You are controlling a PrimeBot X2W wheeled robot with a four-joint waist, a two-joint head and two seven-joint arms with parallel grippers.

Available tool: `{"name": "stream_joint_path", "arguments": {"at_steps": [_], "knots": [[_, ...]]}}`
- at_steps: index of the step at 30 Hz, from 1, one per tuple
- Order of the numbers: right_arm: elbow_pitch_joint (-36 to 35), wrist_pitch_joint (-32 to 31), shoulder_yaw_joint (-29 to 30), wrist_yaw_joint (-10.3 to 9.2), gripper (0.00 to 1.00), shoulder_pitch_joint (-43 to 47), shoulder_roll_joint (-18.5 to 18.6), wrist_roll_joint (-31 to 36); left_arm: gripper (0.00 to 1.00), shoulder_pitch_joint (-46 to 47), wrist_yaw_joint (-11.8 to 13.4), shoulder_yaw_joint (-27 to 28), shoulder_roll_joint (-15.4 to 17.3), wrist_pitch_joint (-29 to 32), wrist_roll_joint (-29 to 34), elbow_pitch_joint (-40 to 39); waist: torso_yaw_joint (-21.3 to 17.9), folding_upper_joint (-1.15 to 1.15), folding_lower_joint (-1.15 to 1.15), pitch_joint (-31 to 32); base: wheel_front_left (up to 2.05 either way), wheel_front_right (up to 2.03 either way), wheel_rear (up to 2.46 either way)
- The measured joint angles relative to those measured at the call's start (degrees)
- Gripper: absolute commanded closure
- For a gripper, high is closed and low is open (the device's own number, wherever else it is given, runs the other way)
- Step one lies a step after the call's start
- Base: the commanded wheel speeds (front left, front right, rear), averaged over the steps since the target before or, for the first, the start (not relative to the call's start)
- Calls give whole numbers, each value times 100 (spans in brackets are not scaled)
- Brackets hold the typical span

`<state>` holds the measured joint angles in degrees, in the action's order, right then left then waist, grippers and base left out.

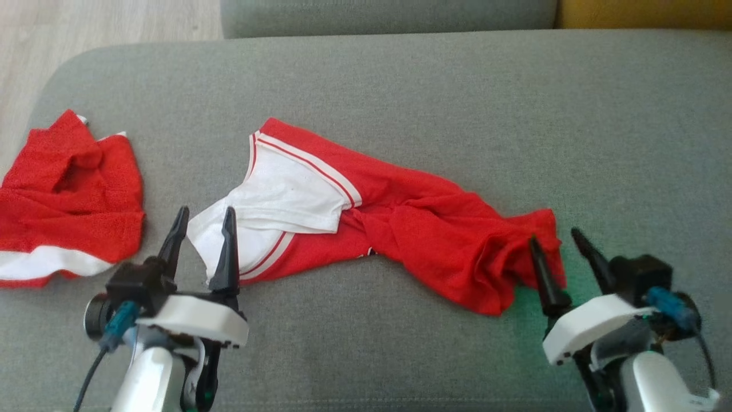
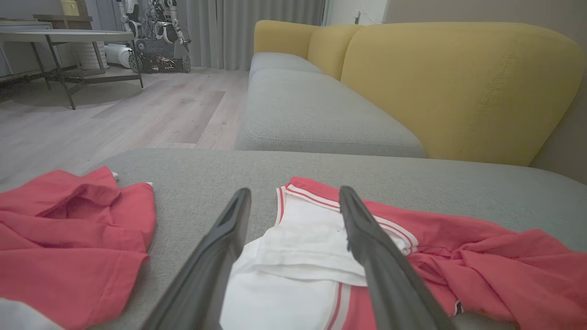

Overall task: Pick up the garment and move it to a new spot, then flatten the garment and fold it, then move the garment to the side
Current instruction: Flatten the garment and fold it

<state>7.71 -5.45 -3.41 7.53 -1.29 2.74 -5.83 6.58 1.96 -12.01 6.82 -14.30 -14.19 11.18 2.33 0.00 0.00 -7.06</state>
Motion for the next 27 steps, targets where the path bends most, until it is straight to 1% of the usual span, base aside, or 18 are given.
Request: {"name": "stream_joint_path", "arguments": {"at_steps": [4,10,18,19,27], "knots": [[-487,167,96,0,0,93,-4,-89,0,-198,5,20,0,1,47,1,-12,0,0,134,0,0,0],[-905,304,250,0,0,96,-8,-123,0,-294,58,31,8,1,107,-10,-27,0,0,341,0,0,0],[-1050,289,263,0,0,271,-9,-170,0,-477,78,26,29,2,108,-73,-36,0,0,512,0,0,0],[-1049,288,261,0,0,329,-10,-177,0,-502,112,26,37,2,108,-76,-36,0,0,519,0,0,0],[-1039,286,264,0,0,403,-12,-218,0,-524,145,5,62,16,108,-164,-32,0,0,502,0,0,0]]}}
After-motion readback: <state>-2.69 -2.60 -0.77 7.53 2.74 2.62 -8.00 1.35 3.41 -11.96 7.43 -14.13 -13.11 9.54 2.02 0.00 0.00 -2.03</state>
